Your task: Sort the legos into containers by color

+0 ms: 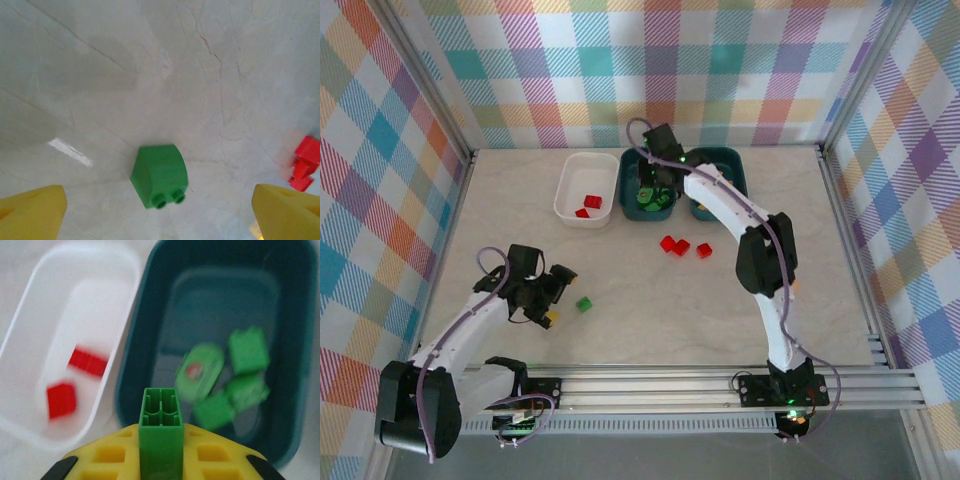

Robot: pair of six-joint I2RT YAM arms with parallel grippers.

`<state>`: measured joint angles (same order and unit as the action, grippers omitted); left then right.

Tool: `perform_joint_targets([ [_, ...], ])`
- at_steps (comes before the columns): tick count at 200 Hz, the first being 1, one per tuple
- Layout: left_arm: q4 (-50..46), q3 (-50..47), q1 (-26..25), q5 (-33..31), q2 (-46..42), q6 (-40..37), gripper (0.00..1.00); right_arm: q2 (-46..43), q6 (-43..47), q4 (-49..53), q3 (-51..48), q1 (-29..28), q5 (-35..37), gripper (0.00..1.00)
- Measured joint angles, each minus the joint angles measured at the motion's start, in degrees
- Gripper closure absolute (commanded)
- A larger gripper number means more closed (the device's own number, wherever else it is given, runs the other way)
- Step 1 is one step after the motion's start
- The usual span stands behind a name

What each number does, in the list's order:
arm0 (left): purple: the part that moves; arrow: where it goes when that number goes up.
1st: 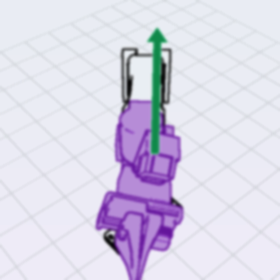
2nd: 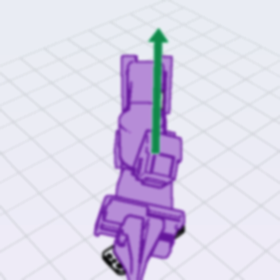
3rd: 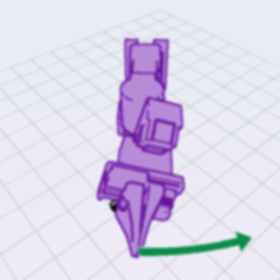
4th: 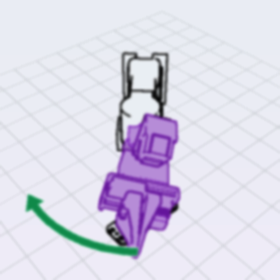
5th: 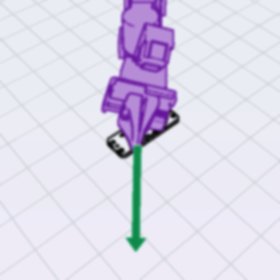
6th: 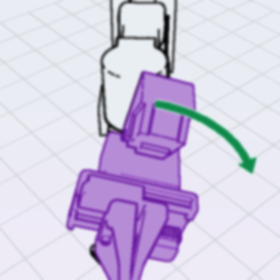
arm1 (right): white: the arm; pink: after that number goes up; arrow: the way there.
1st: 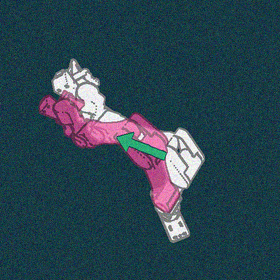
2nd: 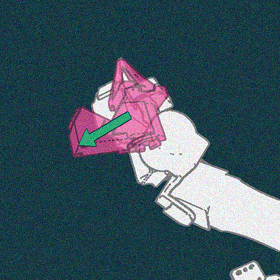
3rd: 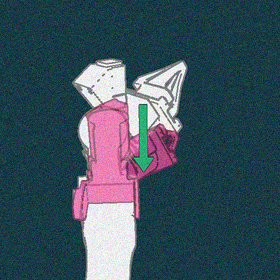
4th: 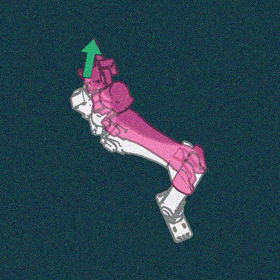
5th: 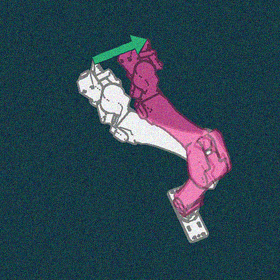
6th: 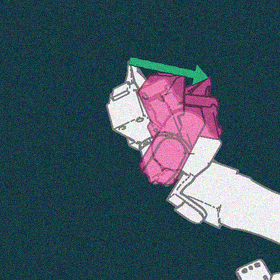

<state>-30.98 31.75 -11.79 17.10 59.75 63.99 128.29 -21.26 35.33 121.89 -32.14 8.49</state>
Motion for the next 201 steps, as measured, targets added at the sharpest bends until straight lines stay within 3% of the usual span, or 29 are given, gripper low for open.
perform_joint_targets([
  [26,0.2,0.0,-1.57,0.02,1.84,1.95,0.08,8.92,2.51,4.76,10.05,2.27,-0.44,0.76],
  [51,1.4,0.09,-3.54,0.04,5.68,2.51,0.1,13.38,3.8,8.92,13.75,2.38,-1.05,0.52],
  [90,2.64,2.56,-5.99,0.33,11.69,1.66,0.12,12.37,4.85,11.04,12.96,2.38,-1.62,0.36],
  [111,3.37,4.46,-7.04,0.24,14.14,0.31,0.15,6.84,4.87,9.4,5.97,2.38,-1.62,0.33],
  [155,4.28,5.6,-7.8,-0.07,18.69,-1.95,0.18,-13.16,4.07,1.55,-15.28,2.29,-1.64,0.31],
  [201,1.6,7.72,-8.79,-0.68,21.51,-3.72,0.3,-25.05,3.67,-4.57,-29.29,2.29,-0.74,0.3],
])
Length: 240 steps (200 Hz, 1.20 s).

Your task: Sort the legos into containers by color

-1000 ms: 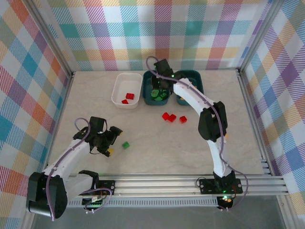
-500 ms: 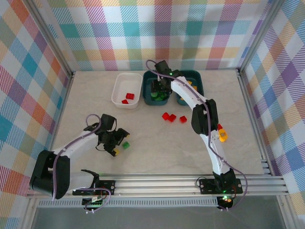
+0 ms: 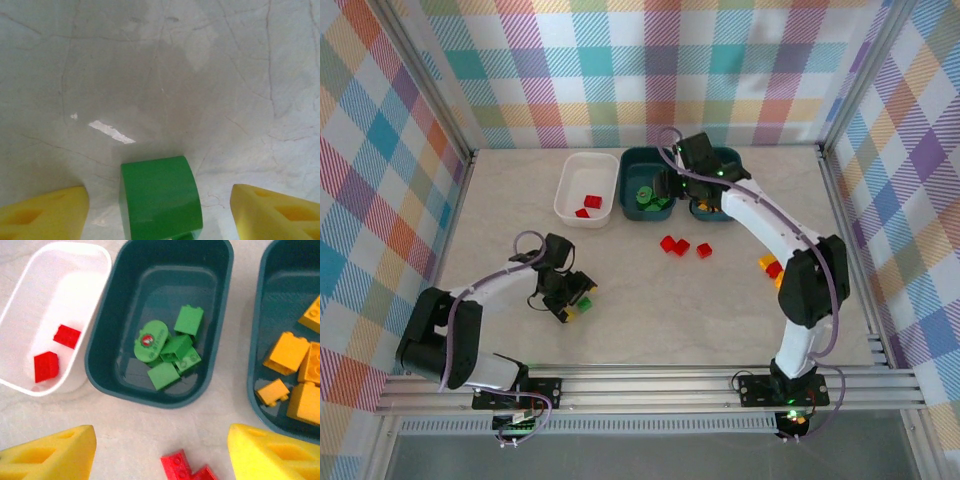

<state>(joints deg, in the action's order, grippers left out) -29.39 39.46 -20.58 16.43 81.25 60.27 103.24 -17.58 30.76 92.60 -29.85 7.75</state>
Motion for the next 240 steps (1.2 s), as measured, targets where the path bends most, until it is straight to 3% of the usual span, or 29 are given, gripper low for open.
perform_joint_targets([
  [49,-3.89,2.12,-1.55,-2.45,2.6,-1.86,0.54,-4.9,-1.18,-1.64,-13.97,1.49,1.33,0.3],
  [87,-6.71,4.33,-1.9,-3.02,4.66,-2.29,0.65,-9.51,-2.56,-2.27,-20.65,5.9,1.86,0.3],
  [137,-2.95,10.75,-4.42,0.24,9.92,-3.3,0.68,-12.02,-4.44,-4.63,-23.74,13.29,2.38,0.27],
  [164,-3.15,25.4,-4.79,0.87,16.76,-5.7,0.7,-9.77,-4.39,-6.34,-22.47,17.57,3.67,0.25],
  [192,-2.43,44.5,-4.79,1.4,25.97,-9.29,0.71,-1.38,-3.13,-6.47,-15.02,21.99,2.56,0.26],
  [240,-8.55,71.8,-4.79,0.22,43.93,-15.72,0.68,7.8,-0.7,-5.95,-6.21,23.8,-0.15,0.25],
])
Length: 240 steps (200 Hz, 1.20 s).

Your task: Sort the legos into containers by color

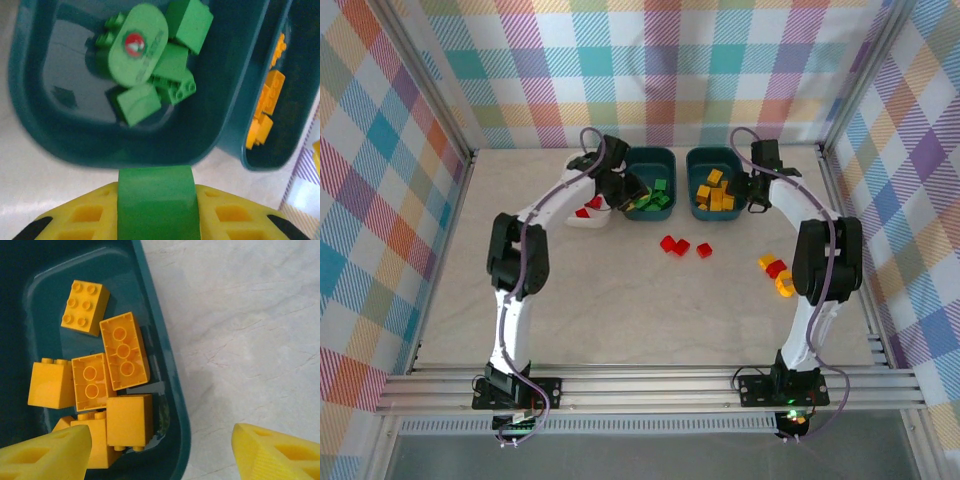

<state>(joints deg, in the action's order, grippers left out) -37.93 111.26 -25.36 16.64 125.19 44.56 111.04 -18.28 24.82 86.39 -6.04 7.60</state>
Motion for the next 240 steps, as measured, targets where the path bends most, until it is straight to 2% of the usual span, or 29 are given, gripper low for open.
perform_joint_targets([
  [41,-7.19,17.2,0.0,-2.93,13.4,-2.93,0.59,3.91,3.21,0.87,5.53,-0.04,-0.46,0.23],
  [48,-7.85,18.84,0.0,-3.3,14.78,-3.39,0.56,4.37,3.98,0.9,6.01,-0.02,-0.17,0.22],
  [70,-9.25,22.27,0.0,-3.8,17.0,-4.66,0.32,5.75,6.1,1.66,7.43,0.04,0.07,0.24],
  [79,-9.81,23.28,0.02,-3.87,17.2,-4.55,0.24,6.99,6.97,2.43,8.96,0.09,-0.15,0.27],
  [90,-10.32,24.35,0.04,-3.87,17.2,-5.46,0.19,8.79,7.87,3.04,11.04,0.15,-1.01,0.34],
  [112,-10.78,25.51,0.24,-4.35,16.55,-7.08,0.17,11.91,8.44,3.54,13.46,0.37,-2.25,0.55],
  [122,-11.72,25.2,0.57,-5.31,15.63,-8.0,0.17,12.61,8.81,3.74,13.49,0.37,-3.02,0.62],
  [136,-11.45,21.55,1.09,-6.14,12.37,-9.07,0.17,13.18,8.59,4.0,13.42,0.37,-3.61,0.68],
  [151,-9.92,13.22,2.6,-6.21,6.19,-9.53,0.17,13.22,8.63,4.0,13.05,0.37,-3.89,0.72],
  [187,-5.18,-5.29,10.03,-6.32,-7.48,-9.49,0.19,13.2,8.41,3.48,10.88,0.35,-4.94,0.77],
  [209,-2.38,-12.26,13.64,-6.75,-10.27,-9.44,0.21,13.09,8.17,2.97,8.2,0.15,-5.77,0.77],
  [240,1.31,-21.46,14.23,-6.01,-12.41,-9.25,0.23,12.66,8.07,2.4,7.89,-0.48,-6.21,0.78],
])
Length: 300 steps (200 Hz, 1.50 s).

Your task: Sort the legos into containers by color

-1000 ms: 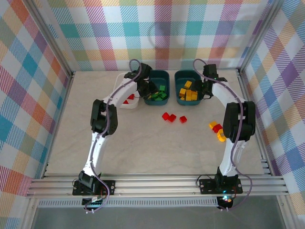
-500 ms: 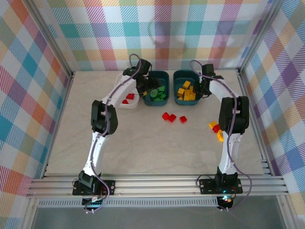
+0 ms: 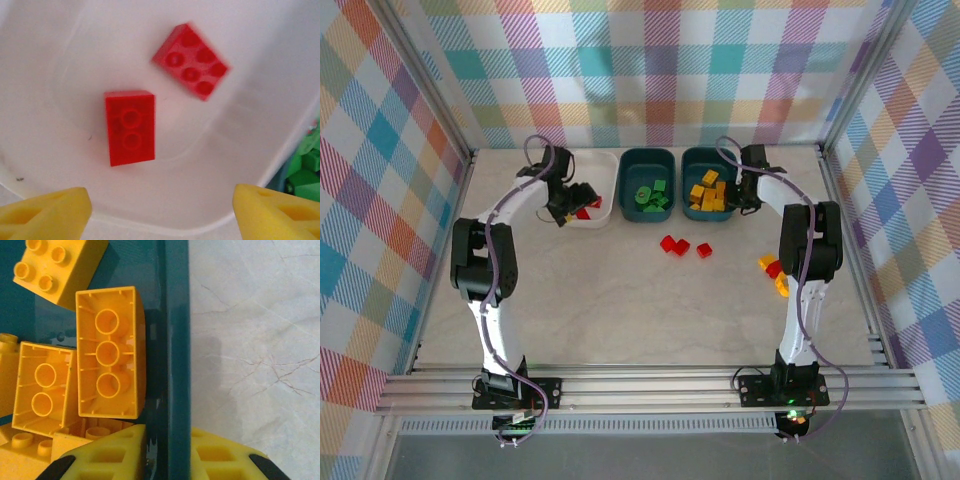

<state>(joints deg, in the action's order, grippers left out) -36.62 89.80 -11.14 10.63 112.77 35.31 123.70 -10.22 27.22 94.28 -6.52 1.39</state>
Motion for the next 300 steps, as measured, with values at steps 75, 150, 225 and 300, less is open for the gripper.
perform_joint_targets([
  [75,4.28,-4.48,-0.09,2.71,-3.37,0.9,0.22,-1.49,-1.11,0.44,-0.09,-1.44,-1.05,0.42],
  [150,5.42,-0.28,-0.09,6.78,-4.63,1.46,0.22,-17.94,-6.27,1.88,-6.38,-1.46,3.13,0.28],
  [225,12.2,-32.74,-2.36,6.71,-26.91,4.13,0.19,-30.45,-8.33,3.82,-26.53,-13.81,2.49,0.24],
  [300,12.85,-44.57,-2.62,6.88,-34.99,5.4,0.19,-14.84,-3.69,8.61,-22.36,-19.63,8.44,0.26],
])
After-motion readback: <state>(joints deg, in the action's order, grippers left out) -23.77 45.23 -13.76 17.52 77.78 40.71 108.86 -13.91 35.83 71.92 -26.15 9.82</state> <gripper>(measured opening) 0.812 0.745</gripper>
